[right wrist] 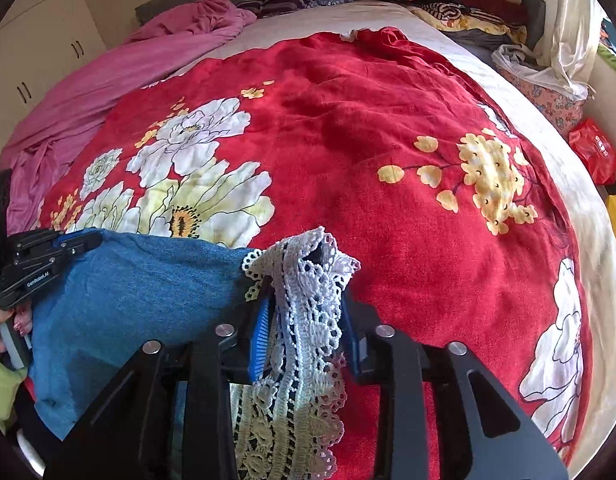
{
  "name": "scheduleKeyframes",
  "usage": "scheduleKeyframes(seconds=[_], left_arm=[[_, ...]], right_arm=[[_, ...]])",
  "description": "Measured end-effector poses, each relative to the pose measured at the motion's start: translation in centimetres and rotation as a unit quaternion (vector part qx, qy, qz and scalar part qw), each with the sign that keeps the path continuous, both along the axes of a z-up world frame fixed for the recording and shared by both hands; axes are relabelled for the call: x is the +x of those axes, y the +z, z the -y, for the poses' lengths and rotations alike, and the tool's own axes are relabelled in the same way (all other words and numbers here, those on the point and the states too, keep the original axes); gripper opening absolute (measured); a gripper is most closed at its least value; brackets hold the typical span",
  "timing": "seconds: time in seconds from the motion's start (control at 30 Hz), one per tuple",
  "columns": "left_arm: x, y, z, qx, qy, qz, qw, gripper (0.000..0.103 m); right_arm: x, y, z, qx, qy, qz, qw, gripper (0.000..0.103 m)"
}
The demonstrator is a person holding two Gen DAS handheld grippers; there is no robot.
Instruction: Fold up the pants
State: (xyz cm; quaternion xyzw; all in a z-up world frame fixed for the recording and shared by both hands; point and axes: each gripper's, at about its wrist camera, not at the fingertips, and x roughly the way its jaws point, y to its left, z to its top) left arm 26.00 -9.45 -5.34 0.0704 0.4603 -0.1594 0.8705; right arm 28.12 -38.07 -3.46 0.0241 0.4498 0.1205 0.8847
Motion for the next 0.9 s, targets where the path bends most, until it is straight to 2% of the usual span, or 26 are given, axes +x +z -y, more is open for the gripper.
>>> scheduleKeyframes(seconds=[0.07,0.13,0.17,0.27,0.37,0.43,0.47,0.57,0.73,0.9], left_arm=[[-0.4,-0.1,0.1,0.007,0.0,0.009,0.9999,0.004],[-0.9,0.1,0.2,0.02,-0.002,0.019,0.9996,0.005],[-1.0,0.2,0.0,0.022,0.004,0.022,0.9995,0.009],[-1.2,0.8,-1.1,0.003,0.023,0.024,0.9995,0.015],[-2.4,2.2,-2.0,-0.017,0.033,0.037,0.9986,0.017],[-3.7,3.3,-2.5,-0.028,0.034,0.048,0.9979,0.022],[-4.3,3.8,-2.6,-0.035,0.033,0.051,0.9975,0.029],[-6.8,4.9,-3.0,-0.051,0.027,0.062,0.9964,0.031],[-11.2,6.1,-4.2,-0.067,0.028,0.072,0.9947,0.037],[-15.4,7.1,-7.4,-0.081,0.07,0.094,0.9899,0.039]], right_arm=[[-1.0,1.1,0.9,0.009,-0.029,0.016,0.999,0.043],[-2.6,2.5,1.5,0.009,-0.049,0.044,0.998,0.045],[-3.5,3.2,1.8,0.014,-0.054,0.054,0.997,0.045],[-5.9,4.2,2.7,0.04,-0.062,0.065,0.995,0.047],[-8.0,4.4,2.8,0.048,-0.062,0.063,0.995,0.049],[-9.5,4.6,2.7,0.051,-0.058,0.068,0.995,0.053],[-10.3,4.7,2.7,0.051,-0.058,0.072,0.994,0.056],[-13.0,4.6,2.9,0.072,-0.064,0.082,0.992,0.058],[-16.6,3.3,2.2,0.094,-0.052,0.066,0.992,0.06],[-18.7,1.7,1.8,0.095,-0.054,0.049,0.993,0.062]])
